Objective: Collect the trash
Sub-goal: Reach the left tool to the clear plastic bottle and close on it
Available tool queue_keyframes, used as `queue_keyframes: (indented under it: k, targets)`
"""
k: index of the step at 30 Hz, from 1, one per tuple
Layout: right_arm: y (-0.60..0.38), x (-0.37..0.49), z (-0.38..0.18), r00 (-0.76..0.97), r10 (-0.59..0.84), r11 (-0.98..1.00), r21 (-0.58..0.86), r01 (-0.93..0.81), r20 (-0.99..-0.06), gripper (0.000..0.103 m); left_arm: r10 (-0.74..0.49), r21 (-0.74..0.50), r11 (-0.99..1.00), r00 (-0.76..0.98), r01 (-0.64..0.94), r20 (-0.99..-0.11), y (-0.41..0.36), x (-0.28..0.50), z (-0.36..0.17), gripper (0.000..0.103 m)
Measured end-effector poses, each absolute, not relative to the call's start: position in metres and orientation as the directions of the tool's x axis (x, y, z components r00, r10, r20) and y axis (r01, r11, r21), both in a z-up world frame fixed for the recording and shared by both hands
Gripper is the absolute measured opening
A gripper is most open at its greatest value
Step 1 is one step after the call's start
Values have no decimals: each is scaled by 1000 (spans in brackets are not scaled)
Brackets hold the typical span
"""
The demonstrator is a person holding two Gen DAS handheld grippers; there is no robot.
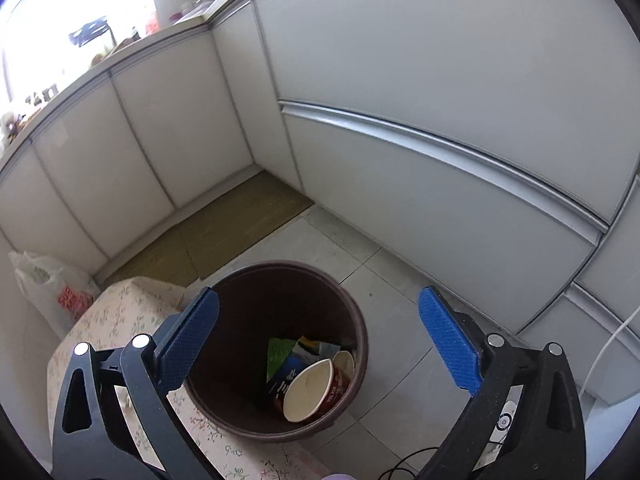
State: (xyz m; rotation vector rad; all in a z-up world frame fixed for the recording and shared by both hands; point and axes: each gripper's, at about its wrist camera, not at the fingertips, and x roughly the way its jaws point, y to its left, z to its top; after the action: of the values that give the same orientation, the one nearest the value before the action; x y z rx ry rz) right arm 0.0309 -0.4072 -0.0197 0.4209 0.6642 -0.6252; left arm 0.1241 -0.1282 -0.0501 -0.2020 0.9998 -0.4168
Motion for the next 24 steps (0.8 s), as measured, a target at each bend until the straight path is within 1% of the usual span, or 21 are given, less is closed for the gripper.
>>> queue_keyframes:
  k: [4,5,6,8,9,10,12,13,15,17,21,24]
  targets:
    - [-369,53,-27,616,-348,815,96,571,-707,96,-340,-302,940,439,156,-831,-62,125,-62,69]
    - [-358,59,-29,616,-338,833,79,548,-712,96,-307,-268,952,428,150,-850,-46,126,-64,70]
    - [-346,64,-30,616,-330,848,62,526,-715,96,-274,-226,960,412,162,-869,-35,128,-67,74]
    - [-326,73,-32,619,-311,876,35,481,-721,96,-183,-99,962,333,253,-925,-24,134,-78,80]
    - [-317,77,-33,621,-301,888,25,459,-724,96,-112,-12,950,304,313,-946,-21,135,-85,80]
    - [-308,81,-34,623,-290,899,18,439,-727,96,-28,93,922,303,376,-952,-19,134,-91,80]
    - [-291,90,-37,626,-263,916,14,402,-734,96,104,266,826,328,498,-939,-18,130,-104,80]
    - [-285,93,-38,627,-250,920,20,390,-738,96,139,308,776,328,550,-935,-17,129,-111,80]
    - [-275,98,-40,628,-228,925,35,377,-744,96,190,357,677,316,643,-929,-18,128,-125,80]
    - [-272,103,-41,627,-221,923,48,382,-747,96,233,394,615,320,683,-918,-18,131,-138,80]
    - [-266,108,-47,614,-199,919,72,388,-764,96,265,422,583,329,695,-907,-22,150,-156,80]
    - [-262,111,-51,604,-204,924,51,378,-770,96,283,430,572,324,698,-903,-23,163,-169,80]
